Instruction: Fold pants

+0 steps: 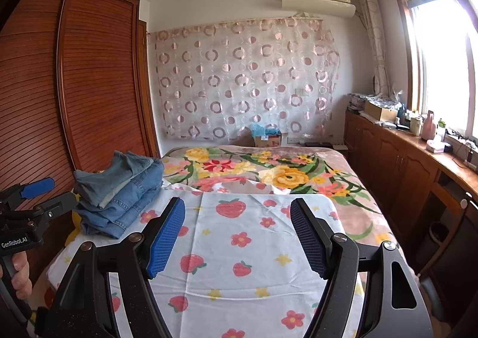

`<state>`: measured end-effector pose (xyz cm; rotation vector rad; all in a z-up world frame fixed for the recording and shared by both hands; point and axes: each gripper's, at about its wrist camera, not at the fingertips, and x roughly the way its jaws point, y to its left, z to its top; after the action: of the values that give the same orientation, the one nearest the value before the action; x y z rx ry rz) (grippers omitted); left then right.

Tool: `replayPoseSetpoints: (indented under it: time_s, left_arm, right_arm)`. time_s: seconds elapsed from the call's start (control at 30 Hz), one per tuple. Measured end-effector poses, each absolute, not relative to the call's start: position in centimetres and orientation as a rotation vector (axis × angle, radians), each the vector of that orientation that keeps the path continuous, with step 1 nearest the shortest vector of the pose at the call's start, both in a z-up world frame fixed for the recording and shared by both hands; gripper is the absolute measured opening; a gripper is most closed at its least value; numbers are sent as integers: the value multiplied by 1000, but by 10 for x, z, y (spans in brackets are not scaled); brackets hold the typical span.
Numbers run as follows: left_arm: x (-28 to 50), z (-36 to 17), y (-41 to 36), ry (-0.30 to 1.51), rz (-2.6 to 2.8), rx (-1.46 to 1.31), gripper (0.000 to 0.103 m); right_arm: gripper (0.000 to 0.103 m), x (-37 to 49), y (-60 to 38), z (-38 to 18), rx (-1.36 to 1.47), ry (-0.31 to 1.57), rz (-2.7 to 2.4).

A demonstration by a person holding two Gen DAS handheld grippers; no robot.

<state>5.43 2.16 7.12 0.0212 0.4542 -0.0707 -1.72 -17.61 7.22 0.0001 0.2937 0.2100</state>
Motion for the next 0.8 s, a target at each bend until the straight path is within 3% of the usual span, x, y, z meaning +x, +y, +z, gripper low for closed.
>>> replayPoseSetpoints:
  time_s: [0.8]
  left_arm:
    - [54,71,23,452,-71,18,86]
  right_arm:
    - [75,-17,-177,70,-8,298,214]
